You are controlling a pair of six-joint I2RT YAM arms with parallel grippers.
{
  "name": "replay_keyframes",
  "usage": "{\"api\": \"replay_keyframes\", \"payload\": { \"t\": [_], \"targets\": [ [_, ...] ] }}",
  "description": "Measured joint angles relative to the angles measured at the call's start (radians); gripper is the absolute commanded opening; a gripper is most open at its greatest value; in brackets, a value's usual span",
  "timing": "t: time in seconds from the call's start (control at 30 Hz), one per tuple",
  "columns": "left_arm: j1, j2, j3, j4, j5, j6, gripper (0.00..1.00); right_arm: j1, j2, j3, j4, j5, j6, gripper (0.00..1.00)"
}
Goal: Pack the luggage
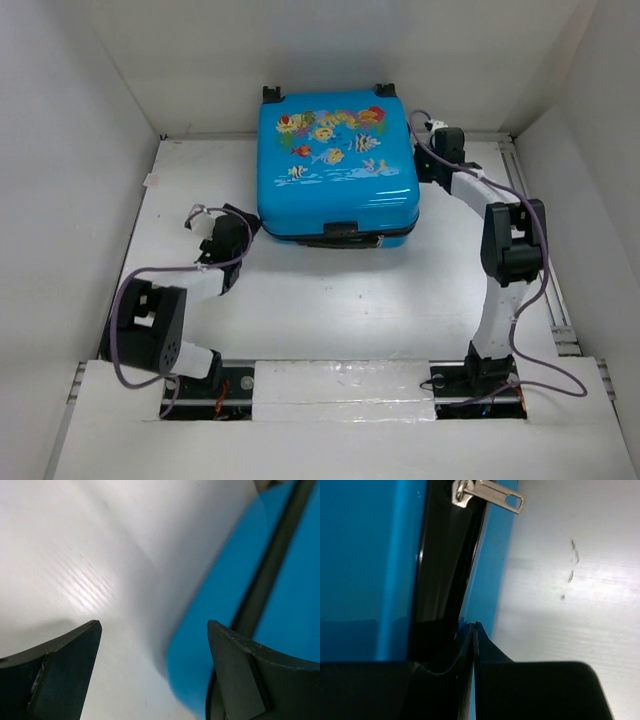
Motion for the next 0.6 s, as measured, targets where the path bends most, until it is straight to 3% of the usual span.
{"api": "replay_keyframes", "payload": {
  "t": [0.23,0.33,0.47,0.6],
  "targets": [
    [-0.223,-0.163,-0.108,-0.037,-0.227,-0.001,0.82,-0.001,0.062,0.098,-0.024,-0.022,-0.113,0.09],
    [-0.363,-0.174,-0.132,-0.098,-0.185,0.006,0.82,-0.003,0.062,0.097,-0.026,-0.047,-0.137,0.1],
    [-0.607,-0.227,-0.114,-0.093,-0.075,0.003,0.83,0.008,-0.017,-0.064,-0.006,-0.136,-0.103,0.15],
    [-0.62,-0.538,-0.116,-0.155,-0.22,0.033,0.87,0.013,-0.09,-0.266,0.008,-0.243,-0.001,0.2]
  ]
}}
